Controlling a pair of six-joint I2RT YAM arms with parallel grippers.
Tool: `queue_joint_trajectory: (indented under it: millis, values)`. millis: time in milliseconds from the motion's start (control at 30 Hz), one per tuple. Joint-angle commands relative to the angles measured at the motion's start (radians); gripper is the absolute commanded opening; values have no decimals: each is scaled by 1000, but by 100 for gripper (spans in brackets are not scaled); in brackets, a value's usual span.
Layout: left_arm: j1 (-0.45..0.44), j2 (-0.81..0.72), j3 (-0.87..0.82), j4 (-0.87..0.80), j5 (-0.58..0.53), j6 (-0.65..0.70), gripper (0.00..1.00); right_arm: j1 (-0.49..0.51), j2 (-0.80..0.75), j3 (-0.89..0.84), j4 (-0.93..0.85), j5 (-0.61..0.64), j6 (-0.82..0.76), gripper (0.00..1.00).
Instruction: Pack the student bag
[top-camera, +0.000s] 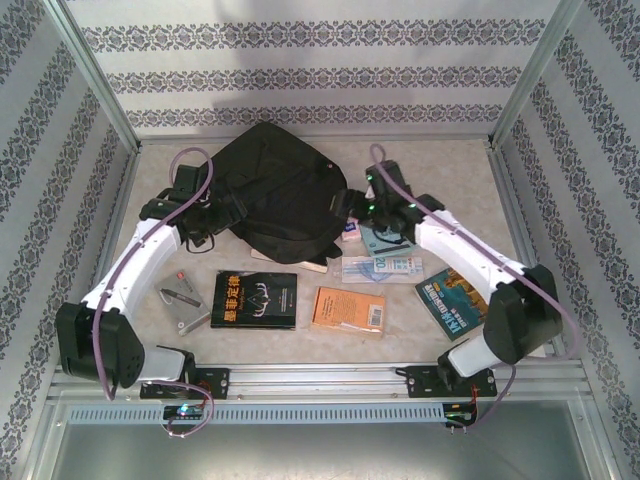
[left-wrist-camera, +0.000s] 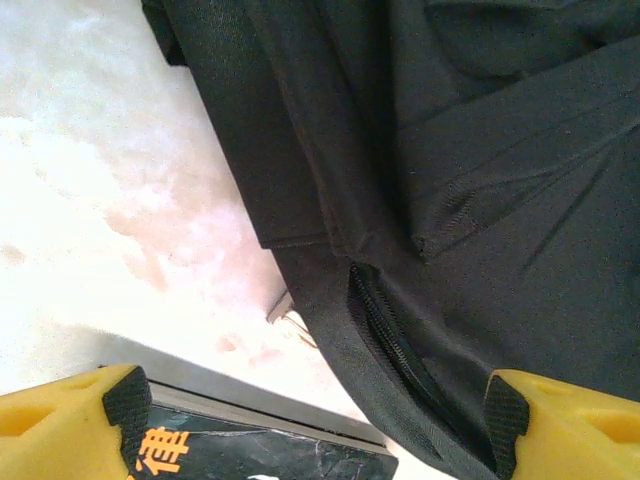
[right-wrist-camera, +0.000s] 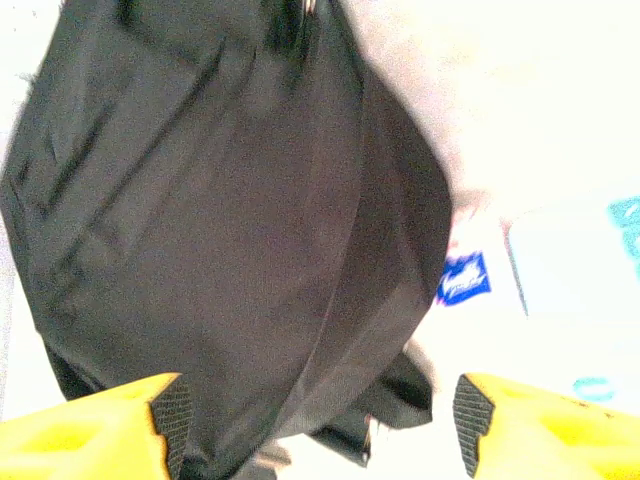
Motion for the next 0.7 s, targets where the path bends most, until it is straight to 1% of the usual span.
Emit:
queue_joint_trajectory:
  millis: [0, 100, 267, 367, 467, 600, 667]
  values:
    - [9, 33, -28, 43, 35, -56, 85, -35, 101, 137, -70, -55, -150, 68]
    - [9, 63, -34, 59, 50, -64, 84, -43, 229, 294, -154, -91, -229, 68]
    - [9, 74, -55, 88, 59, -70, 81, -63, 386, 472, -225, -76, -300, 68]
    - [9, 72, -53, 93, 60, -55, 80, -87, 477, 563, -243, -83, -302, 68]
    - [9, 74, -53, 90, 51, -39, 79, -104, 579, 673, -242, -146, -302, 67]
    - [11, 95, -55, 104, 45, -46, 77, -103, 741, 878, -314, -185, -321, 67]
    - [11, 122, -42, 108, 42, -52, 77, -106, 813, 950, -330, -216, -316, 67]
